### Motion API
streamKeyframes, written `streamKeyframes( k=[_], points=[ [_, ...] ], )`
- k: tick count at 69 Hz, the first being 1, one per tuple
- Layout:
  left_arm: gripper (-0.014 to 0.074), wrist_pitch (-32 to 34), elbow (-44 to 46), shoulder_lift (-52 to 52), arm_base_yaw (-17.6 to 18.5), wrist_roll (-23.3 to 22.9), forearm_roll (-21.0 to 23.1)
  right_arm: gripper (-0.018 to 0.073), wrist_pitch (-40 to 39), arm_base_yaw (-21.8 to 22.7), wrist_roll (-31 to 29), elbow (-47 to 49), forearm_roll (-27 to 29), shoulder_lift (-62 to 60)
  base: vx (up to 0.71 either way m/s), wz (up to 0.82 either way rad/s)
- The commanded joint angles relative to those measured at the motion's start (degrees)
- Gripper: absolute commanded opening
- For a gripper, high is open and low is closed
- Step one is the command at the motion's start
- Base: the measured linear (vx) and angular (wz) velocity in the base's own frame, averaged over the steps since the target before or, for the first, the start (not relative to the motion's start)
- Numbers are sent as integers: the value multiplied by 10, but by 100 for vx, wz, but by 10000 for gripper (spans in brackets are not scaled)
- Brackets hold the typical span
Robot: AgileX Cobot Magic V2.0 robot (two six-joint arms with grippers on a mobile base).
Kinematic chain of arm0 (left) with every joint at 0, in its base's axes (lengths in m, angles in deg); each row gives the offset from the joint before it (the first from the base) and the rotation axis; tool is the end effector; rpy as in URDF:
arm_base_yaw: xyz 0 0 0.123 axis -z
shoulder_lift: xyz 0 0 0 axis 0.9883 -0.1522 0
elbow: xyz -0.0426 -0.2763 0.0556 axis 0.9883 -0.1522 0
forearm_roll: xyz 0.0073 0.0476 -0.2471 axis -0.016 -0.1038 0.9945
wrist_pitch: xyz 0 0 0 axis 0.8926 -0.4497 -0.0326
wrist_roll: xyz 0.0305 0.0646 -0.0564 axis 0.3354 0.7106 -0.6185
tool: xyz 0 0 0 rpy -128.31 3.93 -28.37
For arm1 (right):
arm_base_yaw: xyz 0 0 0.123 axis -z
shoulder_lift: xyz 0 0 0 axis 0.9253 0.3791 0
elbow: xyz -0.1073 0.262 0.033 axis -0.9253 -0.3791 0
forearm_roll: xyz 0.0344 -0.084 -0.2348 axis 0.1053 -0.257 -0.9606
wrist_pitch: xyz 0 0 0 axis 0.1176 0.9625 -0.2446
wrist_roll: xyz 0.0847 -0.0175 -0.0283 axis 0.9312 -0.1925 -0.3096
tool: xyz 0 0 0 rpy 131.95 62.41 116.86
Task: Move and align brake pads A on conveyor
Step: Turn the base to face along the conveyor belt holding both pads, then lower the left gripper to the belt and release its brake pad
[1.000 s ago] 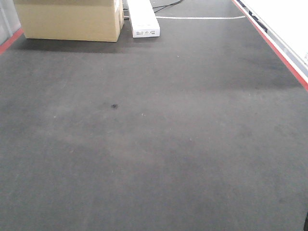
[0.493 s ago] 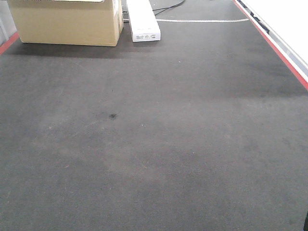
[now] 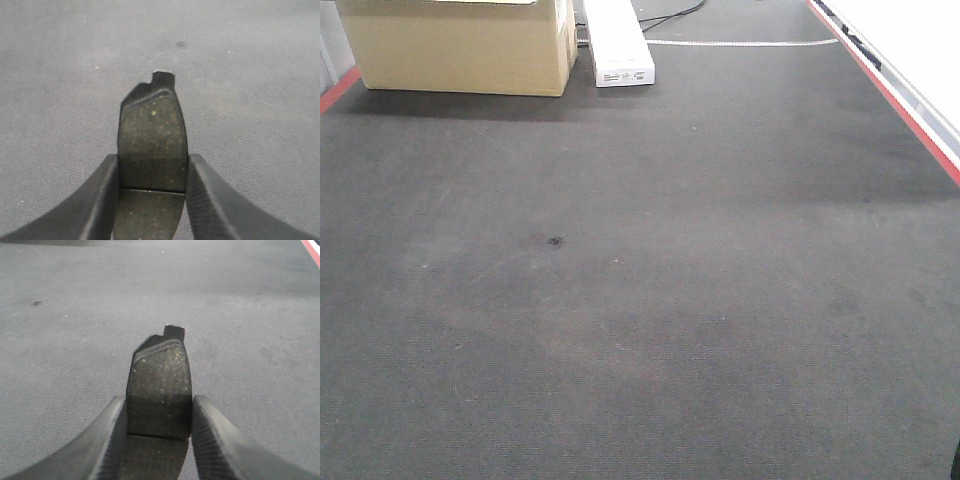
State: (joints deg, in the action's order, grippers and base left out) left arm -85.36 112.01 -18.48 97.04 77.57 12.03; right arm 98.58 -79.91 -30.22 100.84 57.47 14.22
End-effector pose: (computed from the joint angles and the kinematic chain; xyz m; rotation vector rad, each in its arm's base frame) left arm 0.0739 -0.0145 0.2826 0.1540 2.0842 -0.1520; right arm 0.0571 0.0084 0.2669 -0.1386 1.9547 0.1263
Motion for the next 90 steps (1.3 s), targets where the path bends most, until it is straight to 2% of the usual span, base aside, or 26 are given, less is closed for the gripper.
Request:
streamKeyframes(
  k=[1,43,62,76,90],
  points=[
    [-6,52,17,-4,0,-1,1,-7,-55,2,-3,16,-6,7,0,0],
    [-6,52,17,-4,0,-3,2,-7,-55,2,-3,16,-6,7,0,0],
    [-6,105,17,-17,0,-8,27,-7,-55,2,-3,16,-6,7,0,0],
    [-6,150,31,-123,0,-8,27,-7,-55,2,-3,16,-6,7,0,0],
    [-6,161,109,-295,0,-7,25,-7,-55,2,-3,16,-6,7,0,0]
  ],
)
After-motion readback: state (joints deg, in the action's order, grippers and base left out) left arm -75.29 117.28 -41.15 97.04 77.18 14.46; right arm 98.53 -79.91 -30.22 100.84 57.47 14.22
